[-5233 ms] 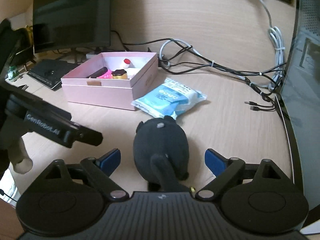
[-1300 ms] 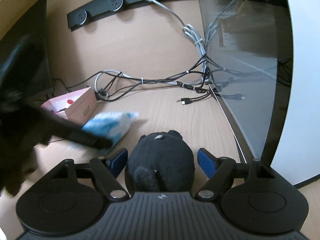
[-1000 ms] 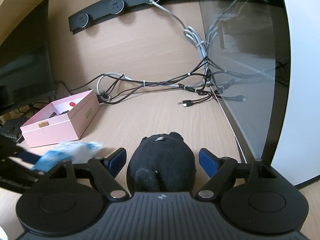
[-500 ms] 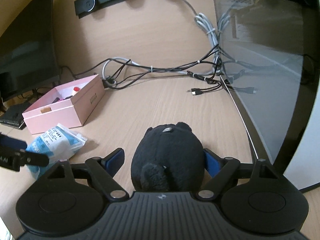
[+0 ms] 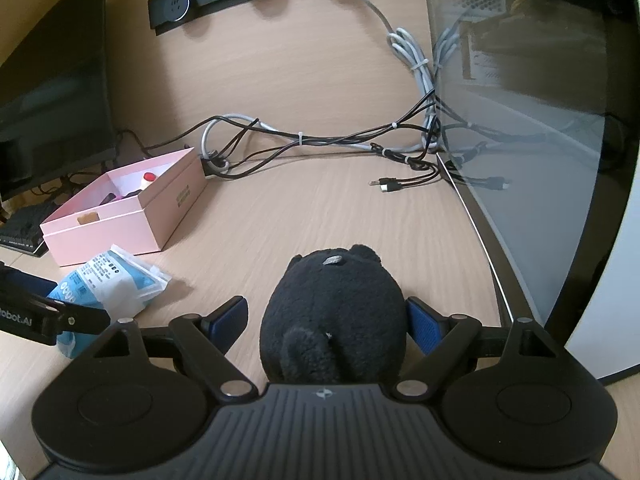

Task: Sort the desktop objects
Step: 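Lift the blue packet with the left gripper while the right gripper holds the plush toy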

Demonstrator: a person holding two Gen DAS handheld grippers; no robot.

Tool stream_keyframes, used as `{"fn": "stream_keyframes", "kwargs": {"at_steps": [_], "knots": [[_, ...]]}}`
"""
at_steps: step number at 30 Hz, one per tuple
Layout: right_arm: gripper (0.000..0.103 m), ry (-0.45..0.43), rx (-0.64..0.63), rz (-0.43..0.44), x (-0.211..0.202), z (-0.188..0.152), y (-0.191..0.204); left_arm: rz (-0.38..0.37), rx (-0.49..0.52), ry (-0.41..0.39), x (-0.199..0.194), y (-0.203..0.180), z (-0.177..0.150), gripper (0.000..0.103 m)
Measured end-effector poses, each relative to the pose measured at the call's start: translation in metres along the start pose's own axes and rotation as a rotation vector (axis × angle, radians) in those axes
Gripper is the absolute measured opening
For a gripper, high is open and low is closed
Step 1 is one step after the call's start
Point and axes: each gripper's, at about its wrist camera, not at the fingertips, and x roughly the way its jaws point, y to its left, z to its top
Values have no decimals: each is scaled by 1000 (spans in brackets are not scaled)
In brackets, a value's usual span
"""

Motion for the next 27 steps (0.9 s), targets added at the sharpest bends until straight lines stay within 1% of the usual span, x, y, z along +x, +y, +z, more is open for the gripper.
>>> {"fn": "stream_keyframes", "kwargs": {"at_steps": [4, 9, 10, 11, 12, 13, 17, 20, 22, 23, 24, 26, 27], "knots": [[87, 11, -19, -11, 2, 1, 3, -15, 31, 13, 0, -5, -1, 99], [87, -9, -142, -35, 1, 1, 19, -18, 27, 4, -1, -5, 1, 100], [84, -5, -151, -34, 3, 2, 21, -17, 27, -1, -1, -4, 1, 100], [79, 6, -157, -32, 4, 3, 21, -16, 26, -4, -2, -4, 1, 100], [64, 19, -165, -30, 5, 5, 22, -13, 27, -4, -1, -4, 1, 100], [64, 36, -169, -19, 5, 8, 21, -10, 28, -2, 0, -5, 1, 100], [64, 38, -173, 24, -7, 19, 26, 6, 29, 6, 8, -6, 3, 100], [64, 42, -192, 60, -17, 27, 32, 9, 25, -6, 11, -6, 4, 98], [62, 43, -197, 80, -24, 34, 35, 3, 23, -17, 11, -6, 4, 91], [61, 42, -200, 88, -27, 38, 37, 7, 22, -20, 11, -6, 4, 83], [59, 38, -205, 94, -30, 42, 39, 12, 20, -24, 11, -5, 4, 78], [57, 26, -216, 103, -35, 50, 44, 11, 5, -36, 10, 0, 3, 74], [53, 23, -223, 106, -37, 54, 46, 2, -9, -42, 8, 3, 3, 70]]}}
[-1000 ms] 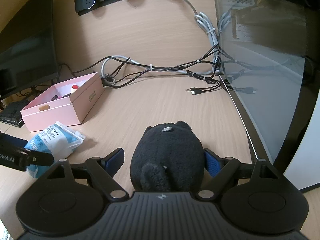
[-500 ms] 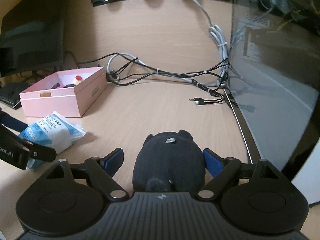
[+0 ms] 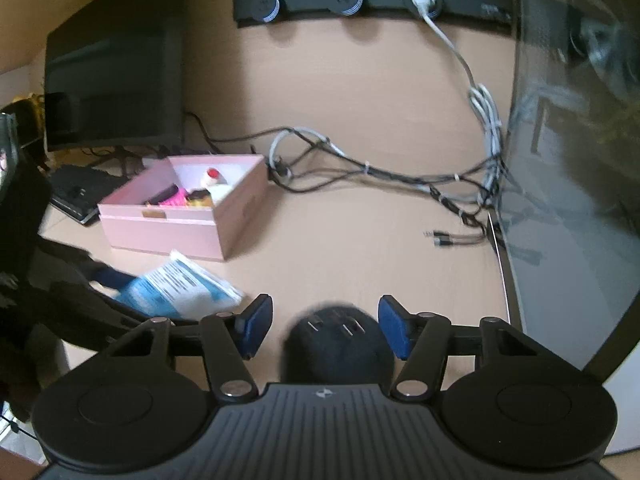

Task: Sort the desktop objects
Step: 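Lift the blue packet with the left gripper while the right gripper holds the plush toy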

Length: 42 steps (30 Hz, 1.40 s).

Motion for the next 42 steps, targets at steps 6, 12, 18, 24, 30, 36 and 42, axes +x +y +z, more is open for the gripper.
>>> {"fn": "stream_keyframes", "kwargs": {"at_steps": [6, 12, 18, 24, 30, 36, 42], "knots": [[39, 64, -110, 4, 9, 7, 16, -13, -53, -7, -12, 20, -7, 64], [86, 39, -172, -77, 8, -18, 20, 16, -80, 18, -16, 42, -13, 70], [95, 50, -150, -239, 22, -41, 9, 2, -95, 33, -19, 48, -17, 85], [96, 48, -193, -288, 16, -62, 5, -19, -99, 35, -19, 41, -23, 93], [91, 33, -158, -305, 17, -61, 11, -15, -113, 39, -18, 36, -24, 95], [95, -62, 2, -47, -9, -48, 3, 4, -119, 44, -16, 37, -20, 96], [100, -7, -5, -118, 1, -57, -3, 16, -144, 65, -13, 42, -22, 97]]}}
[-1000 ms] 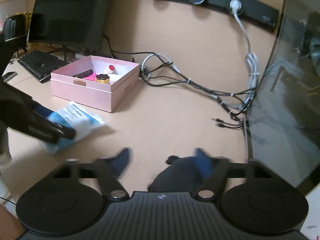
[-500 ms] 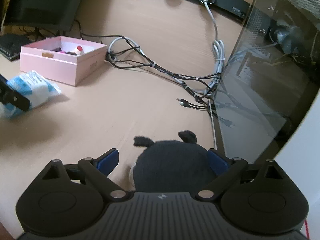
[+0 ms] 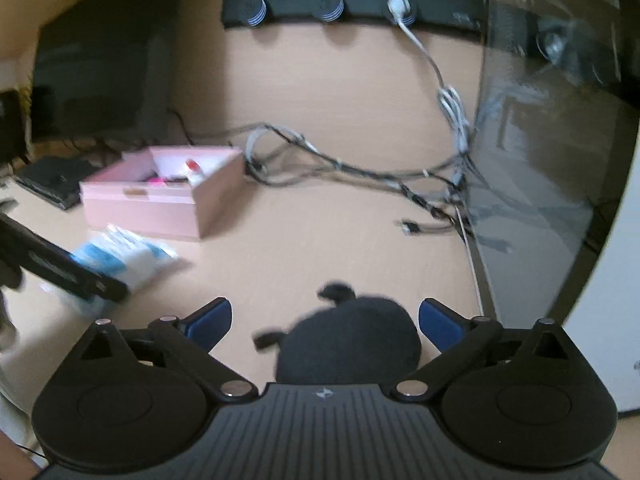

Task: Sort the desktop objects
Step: 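Lift the blue packet with the left gripper while the right gripper holds the plush toy, then drop the blue packet into the pink box with the left gripper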

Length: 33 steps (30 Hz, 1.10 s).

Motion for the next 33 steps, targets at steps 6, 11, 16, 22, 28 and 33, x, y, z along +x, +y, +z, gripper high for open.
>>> {"fn": "stream_keyframes", "kwargs": {"at_steps": [6, 11, 16, 22, 28, 33], "knots": [[103, 66, -45, -49, 21, -8, 7, -1, -16, 14, 1, 2, -3, 98], [102, 113, -133, -96, 41, -12, 14, -5, -7, 12, -3, 3, -4, 100], [80, 143, -54, -68, 43, -6, 7, -16, 6, -2, -5, 4, -3, 100], [79, 106, -61, 19, 29, 9, 23, -2, 49, -20, 2, -5, 3, 100], [79, 88, -80, 116, 14, 40, 36, -25, 52, -32, 7, -1, 7, 69], [79, 66, -62, 173, 1, 77, 45, -73, 37, -46, 0, 14, 8, 60]]}}
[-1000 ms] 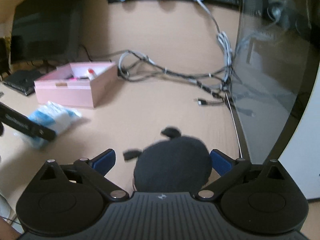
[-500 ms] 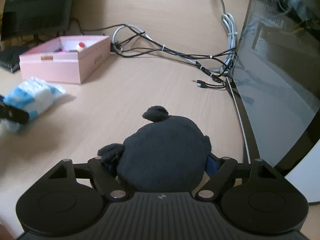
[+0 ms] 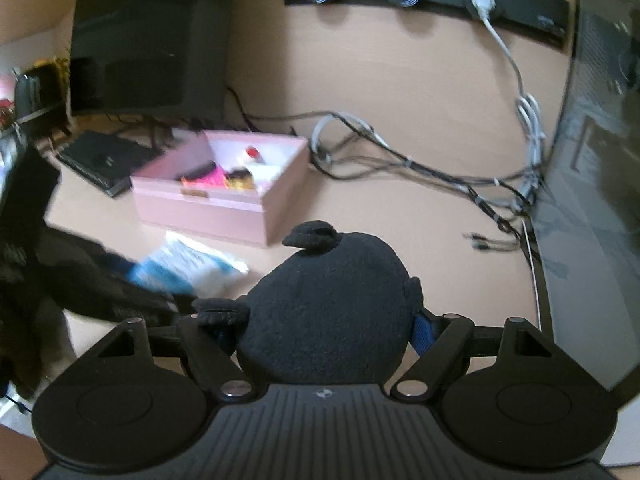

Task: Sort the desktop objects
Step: 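Drop the blue packet into the pink box with the left gripper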

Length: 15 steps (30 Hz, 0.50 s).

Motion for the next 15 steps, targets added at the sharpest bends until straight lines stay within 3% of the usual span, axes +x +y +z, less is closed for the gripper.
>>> {"fn": "stream_keyframes", "kwargs": {"at_steps": [5, 9, 15], "knots": [[79, -36, 49, 51, -1, 38, 8, -41, -2, -64, -24, 27, 19, 60], [79, -54, 75, 70, 5, 60, 21, -23, 12, -149, -44, 54, 56, 60], [79, -72, 78, 63, 17, 81, 46, -29, 87, -232, -32, 92, 116, 61]]}}
